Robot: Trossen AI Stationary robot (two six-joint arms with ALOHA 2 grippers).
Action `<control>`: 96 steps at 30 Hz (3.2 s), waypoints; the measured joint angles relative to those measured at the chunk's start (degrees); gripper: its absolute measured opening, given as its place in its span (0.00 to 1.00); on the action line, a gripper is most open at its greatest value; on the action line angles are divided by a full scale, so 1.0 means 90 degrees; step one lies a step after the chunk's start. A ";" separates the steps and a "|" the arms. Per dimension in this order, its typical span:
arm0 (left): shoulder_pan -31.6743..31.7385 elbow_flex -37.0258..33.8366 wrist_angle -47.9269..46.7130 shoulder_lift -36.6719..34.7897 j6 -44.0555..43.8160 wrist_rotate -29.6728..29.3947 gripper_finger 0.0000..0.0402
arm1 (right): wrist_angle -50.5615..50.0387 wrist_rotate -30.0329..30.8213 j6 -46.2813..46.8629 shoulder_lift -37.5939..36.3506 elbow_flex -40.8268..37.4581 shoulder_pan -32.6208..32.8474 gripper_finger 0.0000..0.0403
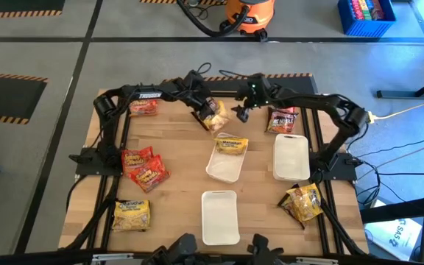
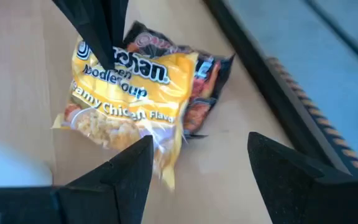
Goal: Sort Maruchan noodles
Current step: Put the top yellow noodle pack in the top left white bin
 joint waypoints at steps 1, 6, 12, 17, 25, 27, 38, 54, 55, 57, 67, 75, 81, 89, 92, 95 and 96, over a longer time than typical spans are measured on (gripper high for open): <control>0.0000 0.0000 -0.0076 -0.0094 0.0090 -0.0091 0.00 | -0.0114 0.0018 0.0000 -0.0126 0.0000 0.0000 0.60; -0.0017 0.0000 -0.0212 -0.0467 0.0433 -0.0264 0.00 | -0.0595 0.0036 0.0031 -0.0687 0.0000 0.0002 0.60; -0.0112 0.0000 -0.0469 -0.0911 0.0823 -0.0491 0.00 | -0.0973 -0.0120 0.0031 -0.1017 0.0000 -0.0002 0.60; -0.0273 0.0002 -0.0638 -0.1340 0.1100 -0.0723 0.00 | -0.0944 -0.0551 0.0011 -0.1005 0.0000 -0.0001 0.60; -0.0569 0.0002 -0.0798 -0.1875 0.1428 -0.1051 0.00 | -0.0774 -0.1465 -0.0064 -0.0997 0.0000 -0.0002 0.62; -0.0624 0.0002 -0.0798 -0.1976 0.1435 -0.1061 0.00 | -0.0713 -0.1758 -0.0063 -0.0995 0.0000 0.0001 0.66; -0.0994 0.0005 -0.0687 -0.2118 0.1602 -0.1367 0.00 | 0.0273 -0.2154 0.0250 -0.0697 0.0000 0.0105 0.95; -0.1078 0.0005 -0.0515 -0.2118 0.1588 -0.1499 0.00 | 0.1632 -0.2876 0.0370 0.0203 -0.0002 0.0750 0.81; -0.1078 0.0005 -0.0516 -0.2118 0.1586 -0.1501 0.00 | 0.1648 -0.2813 0.0355 0.0203 -0.0002 0.0767 0.78; -0.1076 0.0005 -0.0518 -0.2116 0.1502 -0.1505 0.00 | 0.1638 -0.2706 0.0332 0.0203 -0.0002 0.0767 0.71; -0.1059 0.0012 -0.0572 -0.2116 0.0753 -0.1419 0.14 | 0.1551 -0.2197 0.0025 0.0202 -0.0002 0.0753 0.36; -0.0830 0.0700 -0.1675 -0.2113 0.0751 -0.0569 0.39 | 0.1241 -0.2058 -0.0257 0.0186 -0.0002 0.0755 0.34; -0.0801 0.0867 -0.1746 -0.2113 0.1035 -0.1183 0.56 | 0.1180 -0.1978 -0.0465 0.0186 -0.0002 0.0975 0.33; -0.0946 0.0867 -0.2104 -0.1935 0.1096 -0.0795 0.66 | 0.1184 -0.1978 -0.0610 0.0183 0.0070 0.1193 0.34; -0.1059 0.0866 -0.2220 -0.1800 0.1218 -0.0856 0.67 | 0.1183 -0.1978 -0.0585 0.0178 0.0133 0.1251 0.33; -0.1147 0.0860 -0.2284 -0.1720 0.1261 -0.0879 0.67 | 0.1186 -0.1978 -0.0566 0.0176 0.0209 0.1314 0.33; -0.1164 0.0860 -0.2282 -0.1720 0.1301 -0.0876 0.67 | 0.1184 -0.1971 -0.0526 0.0176 0.0227 0.1342 0.33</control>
